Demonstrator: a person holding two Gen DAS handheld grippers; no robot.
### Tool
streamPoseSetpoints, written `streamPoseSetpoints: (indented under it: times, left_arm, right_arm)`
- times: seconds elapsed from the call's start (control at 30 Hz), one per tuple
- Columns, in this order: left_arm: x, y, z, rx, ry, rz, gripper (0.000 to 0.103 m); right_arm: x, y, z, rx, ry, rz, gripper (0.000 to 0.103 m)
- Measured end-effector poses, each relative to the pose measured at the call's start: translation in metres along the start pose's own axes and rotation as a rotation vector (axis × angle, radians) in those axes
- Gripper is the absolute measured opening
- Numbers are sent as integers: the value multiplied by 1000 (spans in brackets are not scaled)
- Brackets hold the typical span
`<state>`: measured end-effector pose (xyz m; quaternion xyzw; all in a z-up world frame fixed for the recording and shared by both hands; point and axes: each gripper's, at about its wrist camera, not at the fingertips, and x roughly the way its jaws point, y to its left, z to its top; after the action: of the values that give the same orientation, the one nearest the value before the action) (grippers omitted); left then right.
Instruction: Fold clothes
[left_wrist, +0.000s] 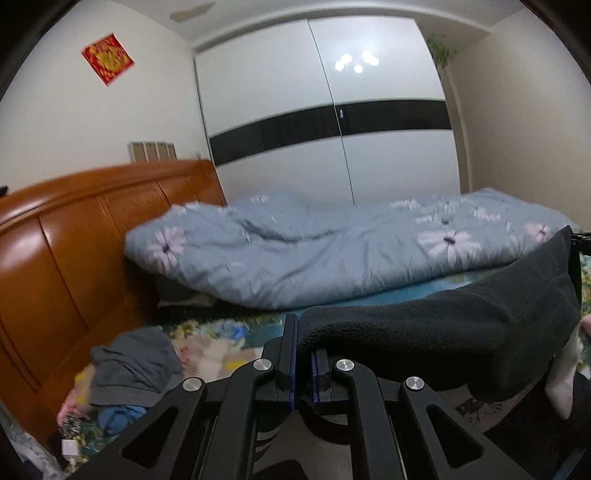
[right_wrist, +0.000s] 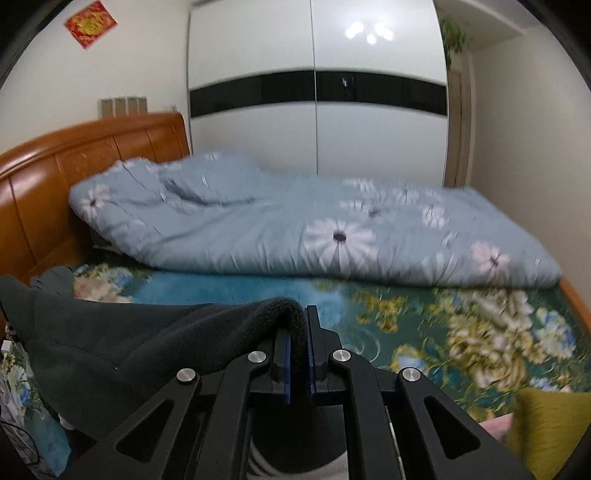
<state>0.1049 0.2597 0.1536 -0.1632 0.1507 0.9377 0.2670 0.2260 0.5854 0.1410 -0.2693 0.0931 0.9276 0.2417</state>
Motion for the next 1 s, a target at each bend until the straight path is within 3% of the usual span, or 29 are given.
streamPoseSetpoints:
  times: [0.4, 0.73, 1.0]
  left_arm:
    - [96, -14, -16, 45, 57, -13, 6]
    - [155, -25, -31, 60, 132, -14, 8]
    - [202, -30, -45, 62, 215, -16, 9]
  right_arm:
    - [123, -11, -22, 22, 154, -16, 7]
    - [192, -25, -40, 79, 261, -3, 7]
    - [224, -31, -52, 82, 325, -1, 7]
